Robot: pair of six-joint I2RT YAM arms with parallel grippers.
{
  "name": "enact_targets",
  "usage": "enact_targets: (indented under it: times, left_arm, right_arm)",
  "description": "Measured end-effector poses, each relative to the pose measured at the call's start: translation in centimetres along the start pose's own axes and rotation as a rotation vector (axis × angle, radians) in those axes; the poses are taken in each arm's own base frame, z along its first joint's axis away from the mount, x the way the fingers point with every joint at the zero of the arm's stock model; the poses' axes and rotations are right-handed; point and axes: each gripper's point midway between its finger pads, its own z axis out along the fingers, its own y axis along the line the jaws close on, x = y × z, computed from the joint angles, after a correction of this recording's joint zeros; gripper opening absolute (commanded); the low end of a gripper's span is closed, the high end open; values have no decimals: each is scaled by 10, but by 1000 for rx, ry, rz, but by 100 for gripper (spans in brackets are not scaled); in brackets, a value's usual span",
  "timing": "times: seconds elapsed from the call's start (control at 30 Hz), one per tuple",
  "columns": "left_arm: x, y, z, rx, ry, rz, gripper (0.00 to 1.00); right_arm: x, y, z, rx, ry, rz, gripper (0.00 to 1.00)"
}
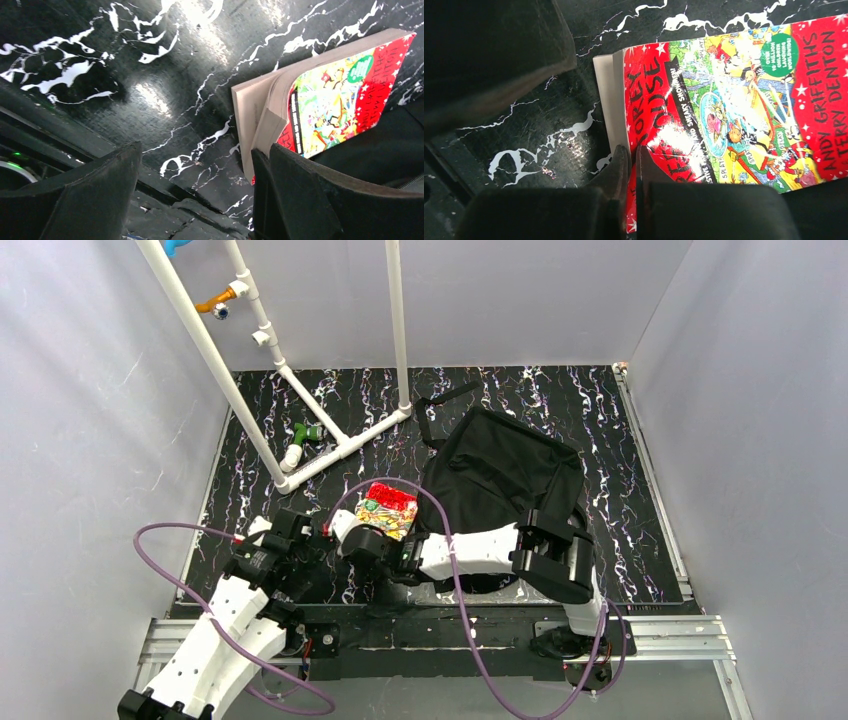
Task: Pack the student bag
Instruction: Pick up the book from the center of the board.
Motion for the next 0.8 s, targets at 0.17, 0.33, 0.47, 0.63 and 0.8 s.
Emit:
enact_targets:
  times: [0.17, 0.33, 0.47, 0.63, 0.8]
  left_arm:
    - [6, -9, -1, 37, 35, 12, 97]
    - [3, -16, -10, 91, 32, 25, 96]
    - [-8, -36, -34, 213, -7, 21, 97]
    - [-11, -50, -51, 316, -10, -11, 98]
    - [7, -75, -56, 429, 104, -74, 98]
  right_arm:
    - [-2, -3, -1, -81, 5, 81, 1]
    - [-8, -12, -5, -157, 15, 182, 1]
    - [-20, -30, -13, -203, 8, 288, 1]
    - [-43, -50, -29, -244, -35, 396, 1]
    - [-54, -57, -35, -274, -50, 454, 1]
